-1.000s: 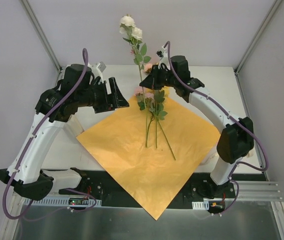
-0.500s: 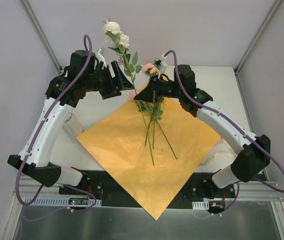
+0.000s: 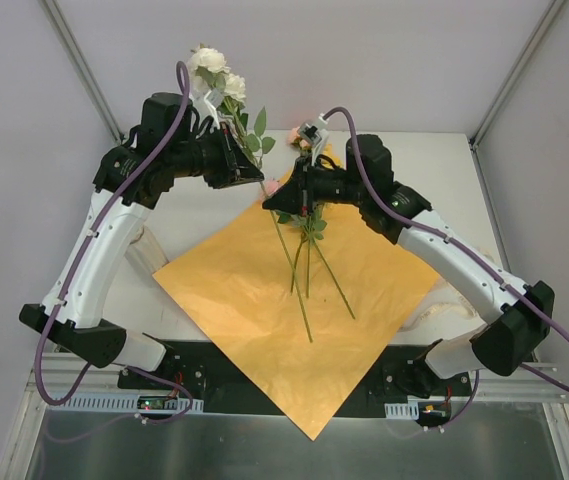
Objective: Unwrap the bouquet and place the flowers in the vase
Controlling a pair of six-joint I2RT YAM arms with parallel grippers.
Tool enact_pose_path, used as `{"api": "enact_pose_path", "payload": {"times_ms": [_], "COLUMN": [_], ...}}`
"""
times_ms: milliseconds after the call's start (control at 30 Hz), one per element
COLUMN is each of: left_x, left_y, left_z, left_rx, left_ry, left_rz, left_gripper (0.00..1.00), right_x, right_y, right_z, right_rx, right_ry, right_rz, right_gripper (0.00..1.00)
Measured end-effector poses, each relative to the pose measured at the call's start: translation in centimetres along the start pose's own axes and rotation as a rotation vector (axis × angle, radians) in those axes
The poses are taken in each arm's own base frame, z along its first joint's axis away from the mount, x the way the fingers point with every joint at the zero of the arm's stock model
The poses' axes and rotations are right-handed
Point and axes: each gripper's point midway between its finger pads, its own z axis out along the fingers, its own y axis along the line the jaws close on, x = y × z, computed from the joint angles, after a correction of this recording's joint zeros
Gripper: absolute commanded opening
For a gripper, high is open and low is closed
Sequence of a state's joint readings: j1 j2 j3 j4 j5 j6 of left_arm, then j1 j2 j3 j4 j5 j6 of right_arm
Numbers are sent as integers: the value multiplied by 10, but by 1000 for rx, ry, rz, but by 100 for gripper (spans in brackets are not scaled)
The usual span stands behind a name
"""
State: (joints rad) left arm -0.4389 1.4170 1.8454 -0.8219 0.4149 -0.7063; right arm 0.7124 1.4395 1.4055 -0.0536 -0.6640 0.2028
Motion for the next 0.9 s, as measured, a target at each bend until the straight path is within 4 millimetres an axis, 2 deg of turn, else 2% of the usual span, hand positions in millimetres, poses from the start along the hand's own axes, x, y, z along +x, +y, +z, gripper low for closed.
{"api": "enact_pose_path", "payload": {"times_ms": [100,167,267,400,500,600,700,767,833,900], "left_x": [-1,-6,-17,-39,-61,-80,-87,-90,-92,-94], "left_y": [2,5,10,5,-12,-25,-26,-26,-25,-18], "left_z": [-2,-6,-24,-79,-142,-212,-277,-313,-342,-360], "left_rx": [-6,-25,-71,-141,-190,-265,-365,-432,-504,-584], "left_ry": [-9,-45,-138,-332,-535,-752,-927,-1020,-1092,-1131], "left_rz": [32,71,155,316,438,529,579,600,618,625], "left_gripper": [0,0,0,0,0,0,0,0,0,0], "right_x": [-1,-3,-7,-11,-2,15,28,33,37,39], "right_y": [0,0,-5,-29,-61,-84,-90,-90,-90,-91], "right_z": [0,-1,-6,-24,-43,-59,-64,-64,-65,-65], "right_rx": [18,43,120,241,348,431,456,457,460,463], "right_ry": [6,20,33,38,51,83,119,131,142,151], "right_rz": [0,-7,-27,-6,53,105,132,139,145,150], "right_gripper": [67,79,80,81,81,81,81,81,81,81]}}
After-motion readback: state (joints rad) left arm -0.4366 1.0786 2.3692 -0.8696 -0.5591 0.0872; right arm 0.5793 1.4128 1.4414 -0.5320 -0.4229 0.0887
